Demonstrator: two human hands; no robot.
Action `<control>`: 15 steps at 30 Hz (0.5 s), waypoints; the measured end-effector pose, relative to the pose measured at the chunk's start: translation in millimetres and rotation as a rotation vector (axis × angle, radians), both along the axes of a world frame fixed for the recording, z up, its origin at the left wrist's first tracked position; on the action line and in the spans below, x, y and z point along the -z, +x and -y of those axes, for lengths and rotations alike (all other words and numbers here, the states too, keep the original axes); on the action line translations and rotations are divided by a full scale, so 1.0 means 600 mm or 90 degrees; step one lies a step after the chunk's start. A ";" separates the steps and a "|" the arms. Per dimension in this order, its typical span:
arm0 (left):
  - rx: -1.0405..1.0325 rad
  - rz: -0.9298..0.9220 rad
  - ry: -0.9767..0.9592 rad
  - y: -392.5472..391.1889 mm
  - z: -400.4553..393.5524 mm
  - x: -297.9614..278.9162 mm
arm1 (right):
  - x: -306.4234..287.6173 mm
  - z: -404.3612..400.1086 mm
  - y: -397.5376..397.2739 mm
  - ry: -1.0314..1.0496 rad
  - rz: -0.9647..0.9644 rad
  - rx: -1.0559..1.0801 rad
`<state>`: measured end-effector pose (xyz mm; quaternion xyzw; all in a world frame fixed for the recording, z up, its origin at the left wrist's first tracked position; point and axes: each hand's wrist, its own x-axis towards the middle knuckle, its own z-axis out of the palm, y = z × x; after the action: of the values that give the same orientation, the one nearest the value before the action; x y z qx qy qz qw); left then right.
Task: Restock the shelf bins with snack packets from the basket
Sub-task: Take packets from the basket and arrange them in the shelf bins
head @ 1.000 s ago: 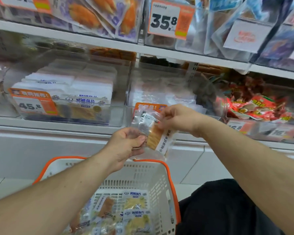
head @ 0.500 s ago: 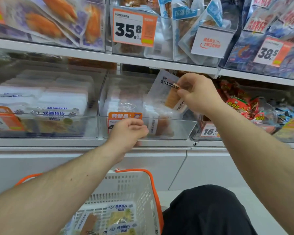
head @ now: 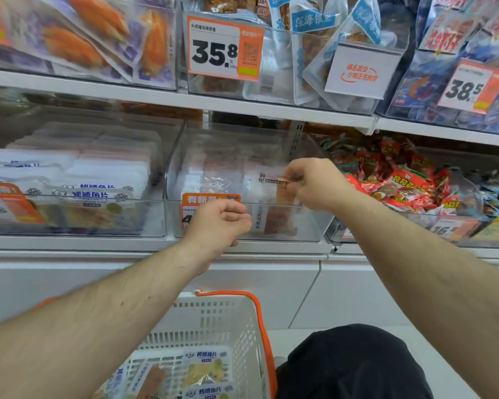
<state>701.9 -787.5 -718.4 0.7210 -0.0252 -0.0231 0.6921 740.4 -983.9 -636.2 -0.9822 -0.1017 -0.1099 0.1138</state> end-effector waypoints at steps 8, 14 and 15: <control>0.015 -0.002 0.030 -0.002 -0.003 0.000 | 0.028 -0.030 0.019 -0.086 -0.079 -0.007; 0.020 -0.005 0.053 -0.009 -0.012 0.005 | 0.047 -0.026 0.031 0.000 -0.150 0.045; 0.024 -0.005 0.061 -0.009 -0.013 0.006 | 0.047 -0.025 0.035 0.019 -0.165 0.056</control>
<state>696.3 -779.5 -721.9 0.7527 -0.0351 -0.0402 0.6562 761.1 -969.0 -664.3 -0.9898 -0.0411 0.0112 0.1358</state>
